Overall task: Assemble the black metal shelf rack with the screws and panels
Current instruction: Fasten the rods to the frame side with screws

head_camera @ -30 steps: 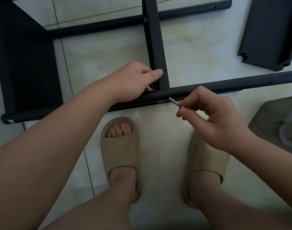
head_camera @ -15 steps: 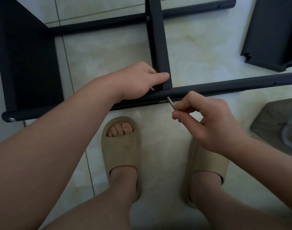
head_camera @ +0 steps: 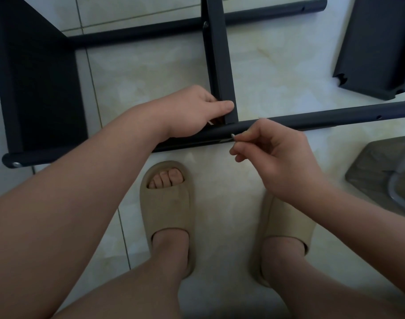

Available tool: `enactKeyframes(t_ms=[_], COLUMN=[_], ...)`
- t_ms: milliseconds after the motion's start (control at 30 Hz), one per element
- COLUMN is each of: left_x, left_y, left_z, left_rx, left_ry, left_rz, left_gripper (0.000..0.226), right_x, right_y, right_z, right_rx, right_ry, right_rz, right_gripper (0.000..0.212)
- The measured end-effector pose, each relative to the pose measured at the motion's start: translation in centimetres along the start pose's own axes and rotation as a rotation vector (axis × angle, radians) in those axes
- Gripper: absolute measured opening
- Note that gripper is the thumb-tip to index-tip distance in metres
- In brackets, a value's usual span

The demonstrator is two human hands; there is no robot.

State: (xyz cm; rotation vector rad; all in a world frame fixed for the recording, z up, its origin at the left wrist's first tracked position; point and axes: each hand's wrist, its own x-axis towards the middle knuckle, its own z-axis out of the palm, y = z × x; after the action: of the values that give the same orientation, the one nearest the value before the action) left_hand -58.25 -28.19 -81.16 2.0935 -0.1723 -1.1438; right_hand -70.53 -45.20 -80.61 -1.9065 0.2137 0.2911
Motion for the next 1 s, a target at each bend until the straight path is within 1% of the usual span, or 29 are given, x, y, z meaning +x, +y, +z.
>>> enactKeyframes(t_ms=[100, 167, 267, 300, 467, 533, 600, 667, 767, 800, 867, 1000], left_x=[0.0, 0.0, 0.0, -0.1, -0.2, -0.3, -0.5, -0.7, -0.7, -0.7, -0.6, -0.6], left_y=[0.0, 0.1, 0.1, 0.1, 0.3, 0.4, 0.5, 0.7, 0.9, 0.9, 0.7, 0.7], left_z=[-0.1, -0.1, -0.1, -0.1, -0.2, -0.2, -0.2, -0.3, -0.5, -0.5, -0.6, -0.4], left_rx=[0.002, 0.009, 0.006, 0.006, 0.016, 0.020, 0.023, 0.025, 0.016, 0.011, 0.004, -0.008], left_ry=[0.006, -0.002, 0.002, 0.006, -0.007, -0.005, 0.000, 0.012, 0.012, 0.007, 0.003, 0.031], left_rz=[0.000, 0.004, 0.005, 0.004, -0.001, -0.005, 0.001, 0.013, 0.022, 0.019, 0.008, -0.004], left_gripper=[0.038, 0.038, 0.039, 0.039, 0.038, 0.038, 0.042, 0.045, 0.042, 0.042, 0.043, 0.039], right_x=[0.2, 0.3, 0.2, 0.2, 0.7, 0.9, 1.1, 1.4, 2.1, 2.3, 2.6, 2.3], right_y=[-0.4, -0.7, -0.8, -0.8, -1.0, -1.3, -1.5, -1.9, -2.6, -2.8, -3.0, -2.9], right_z=[0.4, 0.5, 0.4, 0.4, 0.9, 0.9, 0.7, 0.4, -0.1, -0.4, -1.0, -1.5], right_rx=[0.055, -0.002, -0.151, -0.157, 0.106, 0.091, -0.027, -0.232, -0.631, -0.721, -0.790, -0.797], right_ry=[0.005, 0.005, 0.002, 0.005, 0.040, 0.048, 0.038, 0.025, 0.022, 0.035, 0.042, -0.014], right_rz=[0.051, 0.025, -0.070, -0.064, 0.141, 0.162, 0.170, 0.152, 0.035, -0.007, -0.073, -0.208], right_gripper=[0.015, 0.017, 0.013, 0.014, 0.024, 0.024, 0.024, 0.024, 0.030, 0.032, 0.035, 0.035])
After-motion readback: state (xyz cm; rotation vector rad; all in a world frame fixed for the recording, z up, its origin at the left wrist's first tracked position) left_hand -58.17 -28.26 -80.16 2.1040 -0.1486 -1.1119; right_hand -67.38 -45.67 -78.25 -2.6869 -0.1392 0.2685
